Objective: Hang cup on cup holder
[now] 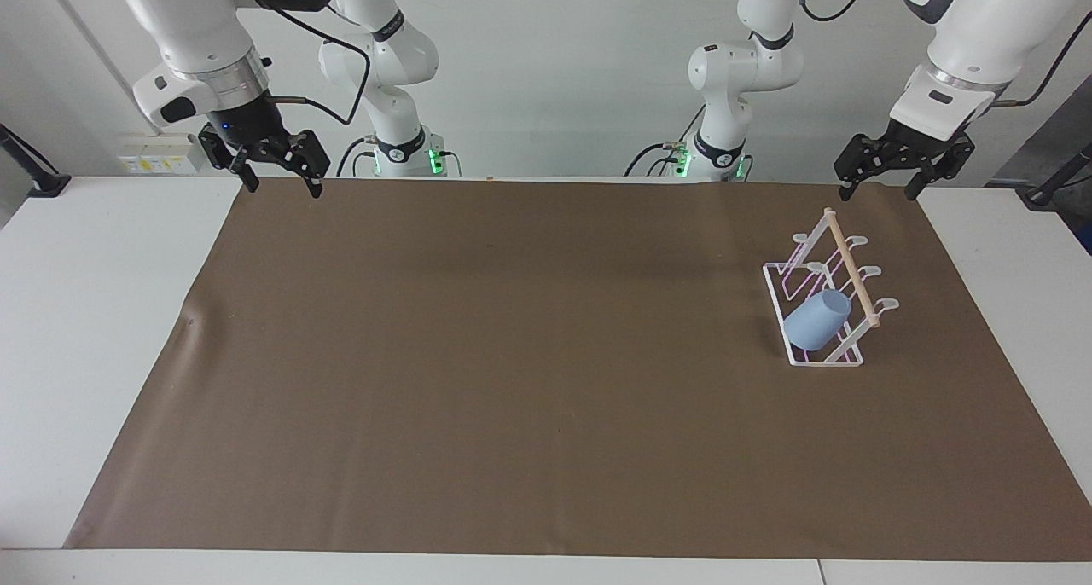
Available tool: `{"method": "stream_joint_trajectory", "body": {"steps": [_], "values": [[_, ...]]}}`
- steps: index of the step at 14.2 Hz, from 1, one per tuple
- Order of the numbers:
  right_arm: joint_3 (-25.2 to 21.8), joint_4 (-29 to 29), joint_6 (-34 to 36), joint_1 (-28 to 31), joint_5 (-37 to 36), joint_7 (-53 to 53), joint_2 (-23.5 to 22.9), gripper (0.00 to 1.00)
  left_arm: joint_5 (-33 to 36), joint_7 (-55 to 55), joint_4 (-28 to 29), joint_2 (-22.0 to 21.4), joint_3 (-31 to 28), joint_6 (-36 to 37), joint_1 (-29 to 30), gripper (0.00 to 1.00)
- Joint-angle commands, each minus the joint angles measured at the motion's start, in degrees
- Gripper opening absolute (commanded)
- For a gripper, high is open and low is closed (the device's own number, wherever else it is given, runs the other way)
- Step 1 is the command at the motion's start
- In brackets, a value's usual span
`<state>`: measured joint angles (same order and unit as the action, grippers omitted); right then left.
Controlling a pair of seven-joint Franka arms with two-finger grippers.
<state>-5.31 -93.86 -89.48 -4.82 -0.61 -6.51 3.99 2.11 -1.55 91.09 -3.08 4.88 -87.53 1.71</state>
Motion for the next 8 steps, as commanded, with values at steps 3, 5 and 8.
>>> {"method": "stream_joint_trajectory", "body": {"steps": [3, 5, 8], "values": [[-0.05, -1.85, -1.14, 0.42, -0.45, 1.33, 1.46, 1.0, 0.26, -0.64, -1.0, 0.26, -1.45, 0.44, -1.53, 1.0], [-0.05, -1.85, -1.14, 0.33, -0.45, 1.33, 1.46, 1.0, 0.26, -0.64, -1.0, 0.26, -1.54, 0.08, -1.53, 1.0], [-0.05, -1.85, -1.14, 0.42, -0.45, 1.33, 1.46, 1.0, 0.26, -0.64, -0.92, 0.18, -1.45, 0.0, -1.53, 1.0]]}}
